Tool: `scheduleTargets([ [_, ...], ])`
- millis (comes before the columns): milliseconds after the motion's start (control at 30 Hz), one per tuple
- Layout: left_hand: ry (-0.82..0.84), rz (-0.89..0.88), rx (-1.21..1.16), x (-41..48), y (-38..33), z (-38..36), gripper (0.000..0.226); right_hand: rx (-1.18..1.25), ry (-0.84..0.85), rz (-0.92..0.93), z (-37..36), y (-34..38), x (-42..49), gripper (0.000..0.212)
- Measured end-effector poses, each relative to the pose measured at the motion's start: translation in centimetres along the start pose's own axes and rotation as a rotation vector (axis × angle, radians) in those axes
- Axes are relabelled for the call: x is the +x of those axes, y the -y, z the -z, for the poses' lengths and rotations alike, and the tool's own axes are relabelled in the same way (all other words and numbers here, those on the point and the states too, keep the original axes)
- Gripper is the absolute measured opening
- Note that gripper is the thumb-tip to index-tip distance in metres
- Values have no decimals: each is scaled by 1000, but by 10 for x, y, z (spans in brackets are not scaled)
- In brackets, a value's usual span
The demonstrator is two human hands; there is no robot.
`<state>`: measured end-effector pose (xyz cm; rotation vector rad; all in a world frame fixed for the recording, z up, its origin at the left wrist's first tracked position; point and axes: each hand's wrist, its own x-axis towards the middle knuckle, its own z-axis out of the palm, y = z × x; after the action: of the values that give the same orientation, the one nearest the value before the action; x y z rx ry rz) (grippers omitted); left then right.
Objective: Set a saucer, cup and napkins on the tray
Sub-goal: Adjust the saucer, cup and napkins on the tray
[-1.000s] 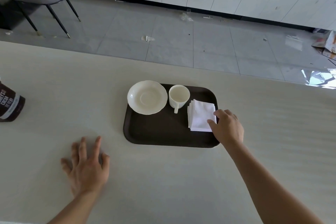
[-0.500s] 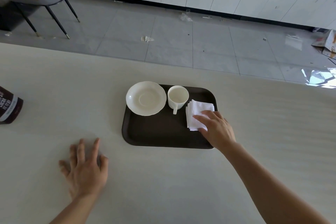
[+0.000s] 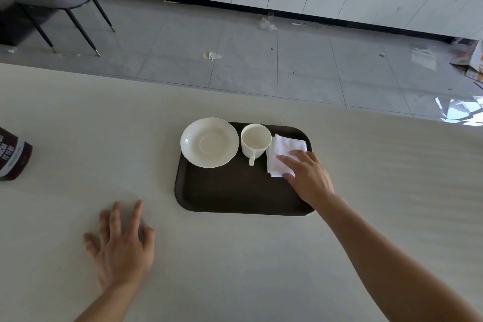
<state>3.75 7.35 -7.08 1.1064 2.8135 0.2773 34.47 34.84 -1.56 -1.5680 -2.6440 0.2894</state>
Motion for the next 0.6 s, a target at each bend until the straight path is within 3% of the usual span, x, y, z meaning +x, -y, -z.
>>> scheduleTargets([
  [600, -26, -12, 31, 1, 4, -5, 60, 44, 40, -1, -2, -1, 16, 44],
])
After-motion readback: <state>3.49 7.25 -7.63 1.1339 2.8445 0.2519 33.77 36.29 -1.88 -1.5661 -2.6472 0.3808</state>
